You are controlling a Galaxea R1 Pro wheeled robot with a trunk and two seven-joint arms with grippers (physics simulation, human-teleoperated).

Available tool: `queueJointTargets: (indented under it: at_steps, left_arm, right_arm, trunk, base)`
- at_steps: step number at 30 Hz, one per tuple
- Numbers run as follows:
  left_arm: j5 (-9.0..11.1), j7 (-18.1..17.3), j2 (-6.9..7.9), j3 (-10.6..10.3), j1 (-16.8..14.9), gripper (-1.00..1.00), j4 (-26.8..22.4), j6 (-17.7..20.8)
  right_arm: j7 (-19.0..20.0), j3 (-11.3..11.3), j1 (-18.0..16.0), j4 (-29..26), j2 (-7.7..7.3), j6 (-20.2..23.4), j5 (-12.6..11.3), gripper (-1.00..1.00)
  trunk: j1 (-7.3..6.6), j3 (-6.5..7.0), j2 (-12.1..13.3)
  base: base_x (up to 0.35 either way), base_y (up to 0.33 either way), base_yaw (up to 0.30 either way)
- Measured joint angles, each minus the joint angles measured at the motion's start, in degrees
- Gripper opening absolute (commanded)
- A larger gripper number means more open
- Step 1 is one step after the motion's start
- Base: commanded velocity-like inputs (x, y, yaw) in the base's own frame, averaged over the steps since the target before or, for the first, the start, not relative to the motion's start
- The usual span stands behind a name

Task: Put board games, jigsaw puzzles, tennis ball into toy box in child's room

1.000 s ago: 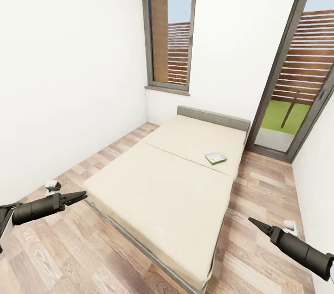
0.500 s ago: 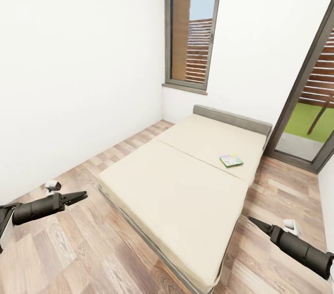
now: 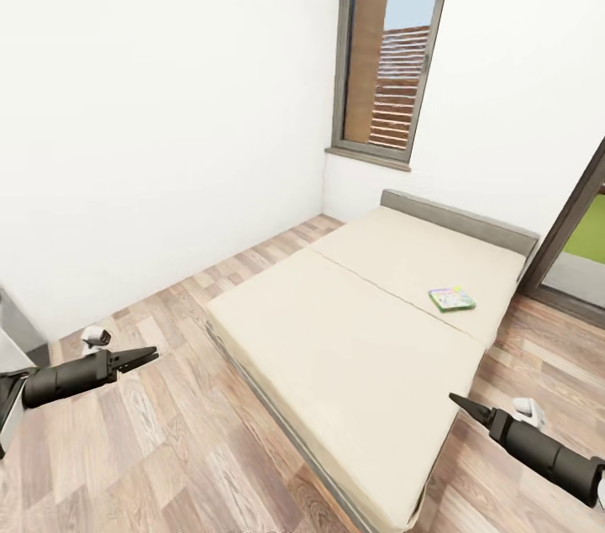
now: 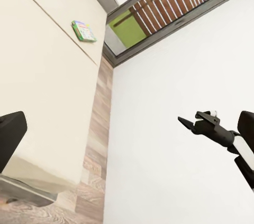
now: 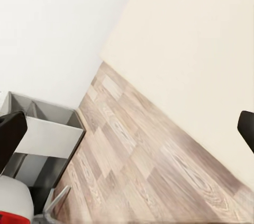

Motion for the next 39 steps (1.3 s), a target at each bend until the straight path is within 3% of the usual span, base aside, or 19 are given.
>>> queueJointTargets:
  at_steps: [39]
  left_arm:
    - [0.0, 0.0, 0.0, -0.1, 0.0, 1.0, 0.0, 0.0]
  right_arm:
    - [0.0, 0.0, 0.0, 0.1, 0.05, 0.9, -0.1, 1.0]
  trunk:
    - [0.01, -2.13, 0.0]
  base:
    - [-0.012, 0.0, 0.247]
